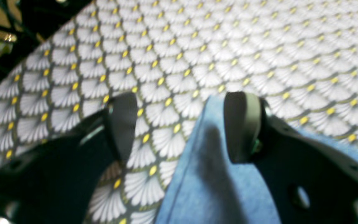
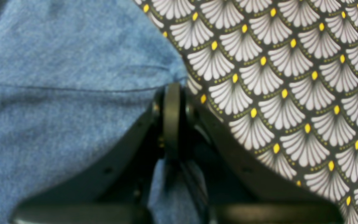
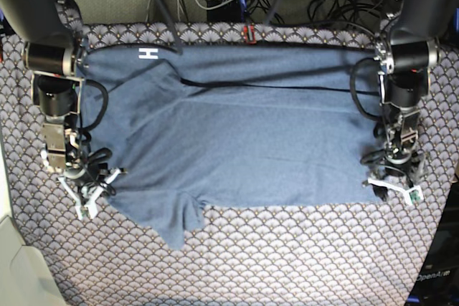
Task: Fold the T-shirt properly
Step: 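Close both grippers on the hem edge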
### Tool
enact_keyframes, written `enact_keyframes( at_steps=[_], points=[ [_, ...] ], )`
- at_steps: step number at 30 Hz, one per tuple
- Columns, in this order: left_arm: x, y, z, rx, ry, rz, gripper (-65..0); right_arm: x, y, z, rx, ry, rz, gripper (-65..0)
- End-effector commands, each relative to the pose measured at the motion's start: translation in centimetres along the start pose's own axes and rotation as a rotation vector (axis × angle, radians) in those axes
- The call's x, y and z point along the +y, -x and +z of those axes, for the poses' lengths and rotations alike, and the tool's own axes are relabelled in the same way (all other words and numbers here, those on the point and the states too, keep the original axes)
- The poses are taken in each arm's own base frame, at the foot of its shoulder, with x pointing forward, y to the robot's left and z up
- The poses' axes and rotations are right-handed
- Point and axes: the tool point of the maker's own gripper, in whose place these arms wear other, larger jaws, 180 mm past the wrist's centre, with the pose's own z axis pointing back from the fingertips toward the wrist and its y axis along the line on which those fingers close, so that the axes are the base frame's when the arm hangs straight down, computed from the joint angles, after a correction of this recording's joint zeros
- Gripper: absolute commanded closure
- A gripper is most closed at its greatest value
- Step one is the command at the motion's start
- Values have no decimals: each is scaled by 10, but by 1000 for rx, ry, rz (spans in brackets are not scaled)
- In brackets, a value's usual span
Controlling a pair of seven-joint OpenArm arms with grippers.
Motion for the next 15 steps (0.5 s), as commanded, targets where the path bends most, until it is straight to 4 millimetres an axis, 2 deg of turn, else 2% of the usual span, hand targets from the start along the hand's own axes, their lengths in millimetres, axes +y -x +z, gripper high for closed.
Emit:
enact_keyframes(
  at_steps=[1, 15],
  points=[
    [3, -32, -7, -75, -9, 9, -428, -12, -28, 3, -61, 30, 4, 0],
    [0, -19, -5, -47, 0, 6, -428, -12, -26, 3, -53, 28, 4, 0]
  ],
)
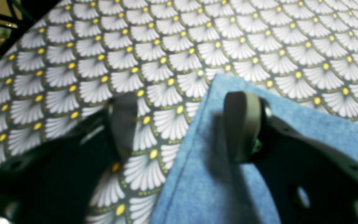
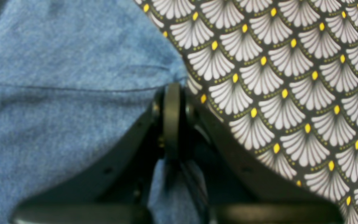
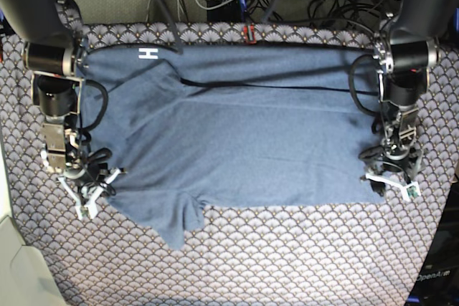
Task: Fold the T-shirt properly
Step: 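Close both grippers on the hem edge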
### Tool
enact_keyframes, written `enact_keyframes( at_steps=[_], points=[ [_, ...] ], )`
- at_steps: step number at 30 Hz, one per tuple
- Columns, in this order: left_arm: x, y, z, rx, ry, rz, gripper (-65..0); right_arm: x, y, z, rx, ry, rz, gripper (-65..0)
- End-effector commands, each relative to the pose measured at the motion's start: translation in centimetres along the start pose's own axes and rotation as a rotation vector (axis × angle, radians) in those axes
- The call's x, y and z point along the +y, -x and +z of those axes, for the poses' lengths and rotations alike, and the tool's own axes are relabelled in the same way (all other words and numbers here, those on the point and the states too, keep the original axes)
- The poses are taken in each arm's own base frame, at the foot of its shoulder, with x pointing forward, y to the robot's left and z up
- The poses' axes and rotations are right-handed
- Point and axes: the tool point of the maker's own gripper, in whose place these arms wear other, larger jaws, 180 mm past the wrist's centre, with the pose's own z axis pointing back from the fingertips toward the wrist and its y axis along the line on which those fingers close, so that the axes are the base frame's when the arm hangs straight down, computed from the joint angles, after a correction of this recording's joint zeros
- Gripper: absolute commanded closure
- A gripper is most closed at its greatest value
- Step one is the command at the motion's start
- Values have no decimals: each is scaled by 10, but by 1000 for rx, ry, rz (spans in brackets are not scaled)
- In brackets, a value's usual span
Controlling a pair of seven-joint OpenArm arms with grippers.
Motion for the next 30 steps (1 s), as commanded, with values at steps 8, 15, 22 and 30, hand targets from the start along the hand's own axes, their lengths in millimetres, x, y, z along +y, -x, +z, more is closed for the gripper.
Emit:
enact_keyframes(
  at_steps=[8, 15, 22, 30],
  points=[
    [-11, -15, -2, -49, 16, 16, -428, -12, -25, 3, -52, 29, 5, 0],
    [-15, 4, 3, -20, 21, 21, -428, -12, -25, 3, -51, 28, 4, 0],
    [-13, 3, 3, -21, 20, 15, -321, -12, -24, 3, -49, 28, 4, 0],
    [-12, 3, 3, -21, 16, 18, -18, -12, -24, 3, -49, 28, 4, 0]
  ],
)
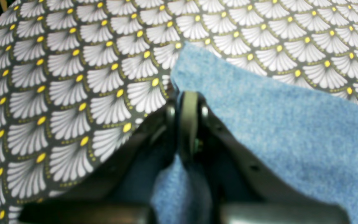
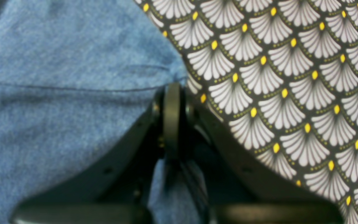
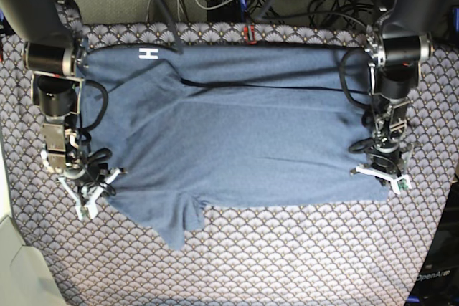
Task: Fold the T-shirt properly
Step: 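Close both grippers on the hem edge, then lift the hem and fold it toward the collar edge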
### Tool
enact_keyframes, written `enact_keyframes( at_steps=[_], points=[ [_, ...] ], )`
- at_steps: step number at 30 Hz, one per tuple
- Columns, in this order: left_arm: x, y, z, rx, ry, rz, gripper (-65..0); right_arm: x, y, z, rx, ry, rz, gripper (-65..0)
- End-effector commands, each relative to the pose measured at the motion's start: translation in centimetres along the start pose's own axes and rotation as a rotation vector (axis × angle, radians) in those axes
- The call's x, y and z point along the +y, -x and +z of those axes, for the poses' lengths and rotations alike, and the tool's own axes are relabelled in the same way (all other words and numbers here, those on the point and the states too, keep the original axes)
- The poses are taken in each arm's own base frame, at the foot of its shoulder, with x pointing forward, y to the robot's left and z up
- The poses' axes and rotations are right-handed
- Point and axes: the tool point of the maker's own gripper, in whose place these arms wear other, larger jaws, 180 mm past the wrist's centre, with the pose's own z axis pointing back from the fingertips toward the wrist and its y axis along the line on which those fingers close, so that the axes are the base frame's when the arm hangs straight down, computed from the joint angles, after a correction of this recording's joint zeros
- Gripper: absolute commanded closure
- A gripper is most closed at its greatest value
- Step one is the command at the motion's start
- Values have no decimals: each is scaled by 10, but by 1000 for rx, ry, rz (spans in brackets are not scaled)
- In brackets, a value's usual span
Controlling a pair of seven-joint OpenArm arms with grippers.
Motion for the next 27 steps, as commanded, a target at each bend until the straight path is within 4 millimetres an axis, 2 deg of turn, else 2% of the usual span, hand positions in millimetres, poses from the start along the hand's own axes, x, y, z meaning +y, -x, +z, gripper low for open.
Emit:
enact_keyframes(
  at_steps=[1, 5, 8, 12, 19, 25, 27],
  points=[
    [1, -22, -5, -44, -1, 4, -12, -12, -26, 3, -53, 29, 5, 0],
    [1, -24, -5, -49, 1, 5, -5, -12, -30, 3, -63, 28, 5, 0],
    [-4, -44, -7, -95, 13, 8, -5, -17, -42, 8, -94, 40, 21, 0],
    [-10, -53, -3, -76, 37, 6, -5, -27, -36, 18, -83, 68, 58, 0],
    [-8, -52, 23, -42, 84, 115, -5, -17, -38, 46, -93, 75, 172, 0],
    [-8, -45, 47, -47, 120, 132, -5, -5, -23, 73, -84, 93, 252, 0],
    [1, -44, 53, -53, 117, 112, -5, 2, -17, 85, -87, 96, 282, 0]
  ],
)
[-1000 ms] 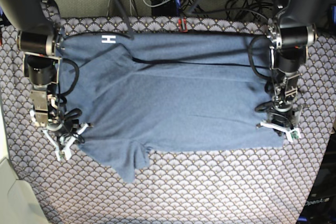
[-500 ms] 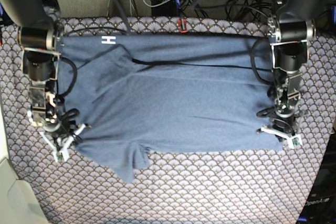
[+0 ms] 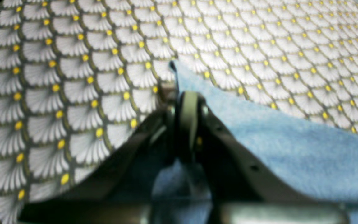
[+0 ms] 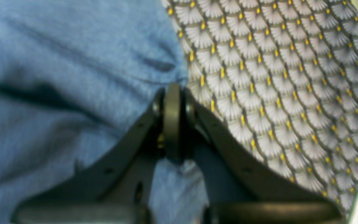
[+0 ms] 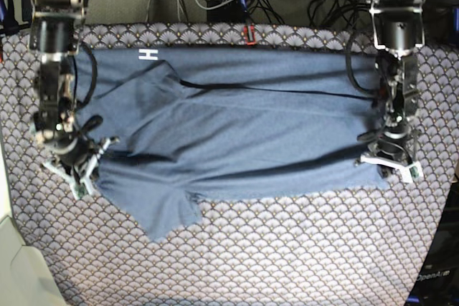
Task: Fold the T-shirt properly
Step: 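Lift the hem and fold it toward the collar edge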
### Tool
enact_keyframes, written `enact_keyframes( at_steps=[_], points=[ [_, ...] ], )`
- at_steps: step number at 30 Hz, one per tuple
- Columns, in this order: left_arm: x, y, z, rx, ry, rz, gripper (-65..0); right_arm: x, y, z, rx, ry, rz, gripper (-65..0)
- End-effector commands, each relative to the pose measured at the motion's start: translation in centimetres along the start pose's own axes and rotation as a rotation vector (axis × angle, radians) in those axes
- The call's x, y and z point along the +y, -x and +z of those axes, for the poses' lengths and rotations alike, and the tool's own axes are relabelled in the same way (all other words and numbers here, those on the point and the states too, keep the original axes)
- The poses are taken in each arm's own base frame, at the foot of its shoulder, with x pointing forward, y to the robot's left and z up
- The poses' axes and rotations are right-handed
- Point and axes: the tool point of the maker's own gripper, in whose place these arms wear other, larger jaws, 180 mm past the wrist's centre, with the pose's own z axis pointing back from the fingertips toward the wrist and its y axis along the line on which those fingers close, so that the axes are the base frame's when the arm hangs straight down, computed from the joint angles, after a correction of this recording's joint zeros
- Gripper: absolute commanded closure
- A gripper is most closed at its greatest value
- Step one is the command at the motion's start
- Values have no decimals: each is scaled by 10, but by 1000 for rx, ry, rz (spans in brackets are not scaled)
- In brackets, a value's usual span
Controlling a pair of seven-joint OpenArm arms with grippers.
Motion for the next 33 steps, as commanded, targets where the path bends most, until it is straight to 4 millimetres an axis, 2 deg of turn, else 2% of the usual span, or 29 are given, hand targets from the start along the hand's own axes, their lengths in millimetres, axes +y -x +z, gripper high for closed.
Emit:
enact_keyframes(
  at_steps=[1, 5, 10, 13, 16, 18, 21, 26, 28, 33],
  points=[
    [4, -30, 0, -79, 2, -16, -5, -11, -20, 9, -65, 28, 20, 0],
    [5, -32, 10, -94, 12, -31, -5, 5, -10, 31, -76, 20, 59, 0],
    [38, -42, 24, -137, -62, 23, -5, 19, 2, 51, -77, 7, 94, 0],
    [42, -41, 26, -138, -69, 25, -5, 8, 6, 60, -84, 30, 61, 0],
    [50, -28, 31, -111, -82, 17, -5, 3, 11, 66, -89, 6, 40, 0],
    [50, -25, 32, -107, -82, 19, -5, -3, 15, 70, -83, 2, 40, 0],
    [53, -16, 36, -88, -87, 12, -5, -7, 33, 76, -53, 3, 27, 0],
    [48, -20, 47, -110, -68, -7, -5, -9, 51, 84, -17, -2, 22, 0],
    [41, -28, 53, -125, -48, -17, -5, -9, 49, 88, -26, -13, 35, 0],
    [22, -26, 61, -64, -6, -13, -5, -1, 56, 100, -15, -46, 69, 0]
  ],
)
